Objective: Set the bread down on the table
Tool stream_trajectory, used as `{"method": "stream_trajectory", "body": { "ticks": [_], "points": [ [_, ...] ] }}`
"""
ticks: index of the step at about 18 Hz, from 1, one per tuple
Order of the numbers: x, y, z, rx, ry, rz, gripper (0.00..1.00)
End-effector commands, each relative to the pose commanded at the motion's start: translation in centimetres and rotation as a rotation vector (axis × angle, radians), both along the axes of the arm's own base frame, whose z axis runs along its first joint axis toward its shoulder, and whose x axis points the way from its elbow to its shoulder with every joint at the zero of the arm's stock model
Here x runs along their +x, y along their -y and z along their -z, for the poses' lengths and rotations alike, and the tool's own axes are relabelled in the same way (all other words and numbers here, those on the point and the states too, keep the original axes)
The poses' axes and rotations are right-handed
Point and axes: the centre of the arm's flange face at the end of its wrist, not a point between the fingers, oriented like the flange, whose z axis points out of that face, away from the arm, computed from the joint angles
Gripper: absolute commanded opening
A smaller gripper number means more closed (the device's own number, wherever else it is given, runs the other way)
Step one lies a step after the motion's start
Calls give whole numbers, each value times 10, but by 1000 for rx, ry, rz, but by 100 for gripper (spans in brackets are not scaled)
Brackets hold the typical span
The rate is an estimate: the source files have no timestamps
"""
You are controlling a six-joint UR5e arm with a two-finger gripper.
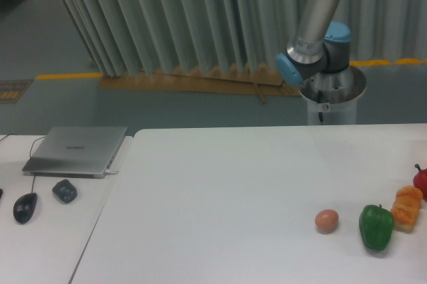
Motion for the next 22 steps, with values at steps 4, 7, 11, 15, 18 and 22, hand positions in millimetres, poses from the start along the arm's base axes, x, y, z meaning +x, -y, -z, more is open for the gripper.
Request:
{"method": "stream_trajectory", "body": {
  "ticks": [4,7,11,15,18,22],
  "points": [
    [6,2,-2,-3,15,-23,100],
    [12,2,-5,-5,41,-84,100],
    [34,-10,-27,-1,51,-99,100],
    [39,-18,-27,-6,52,-98,100],
    [47,-31,-28,2,50,-126,100],
    [52,-38,-28,2,49,-136,100]
  ]
}}
